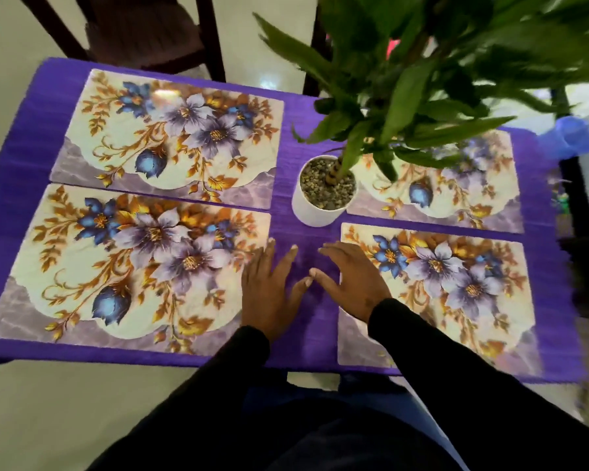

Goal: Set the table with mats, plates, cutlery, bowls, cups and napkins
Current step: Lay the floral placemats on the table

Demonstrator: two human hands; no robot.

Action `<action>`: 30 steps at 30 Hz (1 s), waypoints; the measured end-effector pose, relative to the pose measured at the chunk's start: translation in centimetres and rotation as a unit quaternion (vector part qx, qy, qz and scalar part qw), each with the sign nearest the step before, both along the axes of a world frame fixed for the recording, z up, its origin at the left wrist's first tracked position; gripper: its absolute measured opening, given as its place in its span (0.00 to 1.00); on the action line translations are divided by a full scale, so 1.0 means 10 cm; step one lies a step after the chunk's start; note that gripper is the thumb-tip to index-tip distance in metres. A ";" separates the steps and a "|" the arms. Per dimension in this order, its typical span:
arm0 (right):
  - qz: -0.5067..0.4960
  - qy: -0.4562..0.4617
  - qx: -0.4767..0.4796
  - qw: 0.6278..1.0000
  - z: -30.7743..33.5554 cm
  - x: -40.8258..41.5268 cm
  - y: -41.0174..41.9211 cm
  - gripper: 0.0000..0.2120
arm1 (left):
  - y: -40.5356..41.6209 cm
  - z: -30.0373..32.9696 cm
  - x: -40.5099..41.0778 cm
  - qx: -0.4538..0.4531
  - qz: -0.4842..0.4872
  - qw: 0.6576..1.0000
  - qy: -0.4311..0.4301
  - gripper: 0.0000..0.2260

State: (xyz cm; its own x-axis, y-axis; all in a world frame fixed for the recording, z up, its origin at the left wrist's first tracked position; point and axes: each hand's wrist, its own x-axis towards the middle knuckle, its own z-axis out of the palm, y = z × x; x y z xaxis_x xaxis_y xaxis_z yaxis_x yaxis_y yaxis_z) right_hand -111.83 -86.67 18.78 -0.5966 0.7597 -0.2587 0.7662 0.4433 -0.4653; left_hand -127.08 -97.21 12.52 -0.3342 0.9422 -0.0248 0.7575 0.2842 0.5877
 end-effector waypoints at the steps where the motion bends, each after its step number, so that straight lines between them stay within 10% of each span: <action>1: -0.017 -0.002 0.004 1.000 0.01 0.17 0.00 0.26 | 0.03 0.01 0.13 0.008 -0.018 1.000 -0.001 0.27; 30: -0.179 0.013 -0.048 0.983 0.21 3.98 0.98 0.31 | 1.19 0.63 3.19 -0.055 -0.113 0.991 0.038 0.31</action>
State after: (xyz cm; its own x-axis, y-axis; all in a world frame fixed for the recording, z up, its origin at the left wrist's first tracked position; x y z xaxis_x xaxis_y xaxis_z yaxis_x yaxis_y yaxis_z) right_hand -72.03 -76.87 20.89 -0.3024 0.8952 -0.3273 0.8525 0.1004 -0.5129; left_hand -95.17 -85.29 18.79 -0.1198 0.9862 -0.1142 0.8497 0.1614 0.5020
